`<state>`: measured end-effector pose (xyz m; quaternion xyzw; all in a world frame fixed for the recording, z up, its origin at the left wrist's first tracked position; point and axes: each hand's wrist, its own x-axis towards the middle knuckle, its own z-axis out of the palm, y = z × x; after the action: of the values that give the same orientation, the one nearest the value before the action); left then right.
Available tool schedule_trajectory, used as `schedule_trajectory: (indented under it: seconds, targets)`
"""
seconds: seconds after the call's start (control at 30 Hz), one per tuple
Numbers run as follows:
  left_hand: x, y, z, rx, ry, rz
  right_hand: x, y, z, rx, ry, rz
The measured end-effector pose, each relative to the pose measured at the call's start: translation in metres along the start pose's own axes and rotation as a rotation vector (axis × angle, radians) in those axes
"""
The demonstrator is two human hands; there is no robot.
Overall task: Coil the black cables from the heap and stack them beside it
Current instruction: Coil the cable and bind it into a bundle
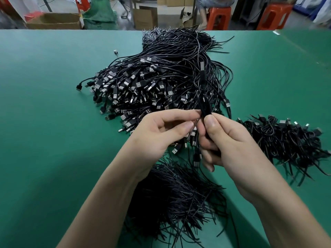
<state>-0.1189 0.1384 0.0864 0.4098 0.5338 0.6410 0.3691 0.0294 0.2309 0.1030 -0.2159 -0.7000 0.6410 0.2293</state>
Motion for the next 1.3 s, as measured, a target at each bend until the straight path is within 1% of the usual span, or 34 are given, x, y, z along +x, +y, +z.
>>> schedule_trajectory:
  seconds: [0.07, 0.13, 0.2, 0.3, 0.4, 0.5, 0.57, 0.63, 0.73, 0.83, 0.9, 0.97, 1.0, 1.07, 1.1, 1.13, 1.2, 1.23, 1.3]
  targets:
    - [0.001, -0.001, 0.0, -0.025, 0.016, 0.018, -0.001, -0.002, 0.002, 0.09, -0.046, 0.023]
    - [0.001, -0.002, 0.001, -0.021, 0.025, 0.051, -0.002, -0.002, 0.002, 0.122, -0.077, 0.039]
    - [0.001, -0.005, 0.0, -0.023, 0.041, 0.075, -0.002, -0.002, 0.001, 0.077, -0.097, 0.029]
    - [0.003, -0.01, -0.001, -0.046, 0.032, 0.057, -0.001, -0.001, -0.001, 0.002, -0.128, 0.0]
    - [0.003, -0.009, 0.001, -0.041, -0.001, 0.05, -0.001, -0.001, -0.005, 0.012, -0.187, 0.004]
    - [0.001, -0.006, 0.003, -0.02, -0.056, 0.042, -0.002, -0.002, -0.011, 0.115, -0.278, 0.06]
    - [-0.001, -0.006, 0.005, -0.036, -0.091, 0.028, -0.003, -0.002, -0.015, 0.2, -0.363, 0.132]
    - [-0.002, -0.005, 0.008, -0.079, -0.099, 0.024, -0.003, -0.003, -0.016, 0.263, -0.41, 0.207]
    - [-0.002, -0.005, 0.011, -0.084, -0.048, 0.046, -0.003, -0.003, -0.012, 0.327, -0.395, 0.248]
    - [-0.002, -0.003, 0.016, -0.081, -0.013, 0.061, -0.003, -0.001, -0.006, 0.417, -0.386, 0.218]
    - [-0.002, -0.003, 0.017, -0.071, -0.006, 0.054, -0.004, 0.0, -0.006, 0.403, -0.366, 0.191]
    - [-0.002, -0.002, 0.017, -0.103, -0.024, 0.051, -0.002, 0.001, -0.008, 0.242, -0.268, 0.118]
    - [-0.002, -0.001, 0.016, -0.12, -0.037, 0.05, -0.001, 0.002, -0.009, 0.121, -0.177, 0.047]
    - [-0.001, 0.0, 0.014, -0.112, -0.026, 0.045, 0.002, 0.005, -0.013, -0.139, 0.067, -0.156]
    - [-0.001, 0.0, 0.013, -0.098, -0.023, 0.041, 0.003, 0.005, -0.015, -0.267, 0.165, -0.267]
    - [-0.001, -0.001, 0.012, -0.077, -0.026, 0.029, 0.003, 0.005, -0.018, -0.392, 0.216, -0.375]
    - [-0.001, -0.001, 0.013, -0.025, -0.037, -0.013, 0.003, 0.004, -0.023, -0.579, 0.228, -0.577]
    - [-0.001, -0.001, 0.013, 0.008, -0.039, -0.03, 0.003, 0.004, -0.025, -0.634, 0.215, -0.654]
    - [0.0, -0.004, 0.013, 0.077, -0.061, -0.049, 0.003, 0.002, -0.027, -0.686, 0.203, -0.743]
